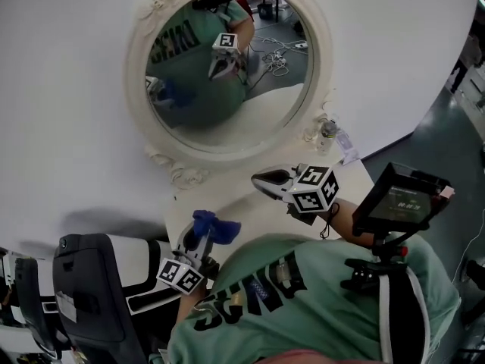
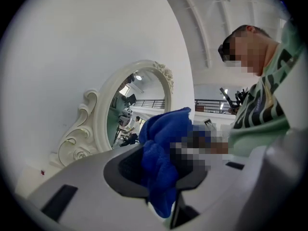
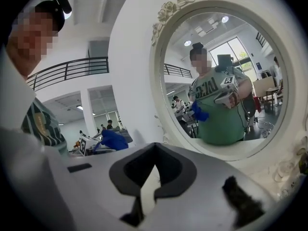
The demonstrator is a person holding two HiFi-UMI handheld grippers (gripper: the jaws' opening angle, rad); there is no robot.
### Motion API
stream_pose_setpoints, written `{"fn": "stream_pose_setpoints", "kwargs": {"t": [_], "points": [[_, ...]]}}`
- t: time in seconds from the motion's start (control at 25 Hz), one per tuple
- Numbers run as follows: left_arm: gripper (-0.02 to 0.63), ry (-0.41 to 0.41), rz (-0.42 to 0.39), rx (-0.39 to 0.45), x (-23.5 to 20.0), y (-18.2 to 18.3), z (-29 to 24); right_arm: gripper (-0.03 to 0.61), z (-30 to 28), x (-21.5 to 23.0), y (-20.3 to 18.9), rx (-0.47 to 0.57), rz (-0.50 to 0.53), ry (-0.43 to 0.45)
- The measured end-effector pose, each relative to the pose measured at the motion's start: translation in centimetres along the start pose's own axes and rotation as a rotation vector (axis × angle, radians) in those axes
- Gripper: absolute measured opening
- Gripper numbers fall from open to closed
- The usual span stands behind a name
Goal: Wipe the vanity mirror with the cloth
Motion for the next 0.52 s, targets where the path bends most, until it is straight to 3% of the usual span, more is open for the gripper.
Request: {"fn": "stream_pose_setpoints", "kwargs": {"t": [0.52], "points": [[0.118, 0.005, -0.027, -0.037, 1.4, -1.3, -0.7, 0.011, 0.6, 0.2, -0.8, 0.007, 0.013, 0.015]]}}
Point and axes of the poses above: the fingertips, and each gripper's own axes: z backward along the fingers, x to its right, y out of its top, the point moved 4 cm from there along z, backward along the fingers, and after that the axes turned 8 degrees about y, right-handed, at the moved point
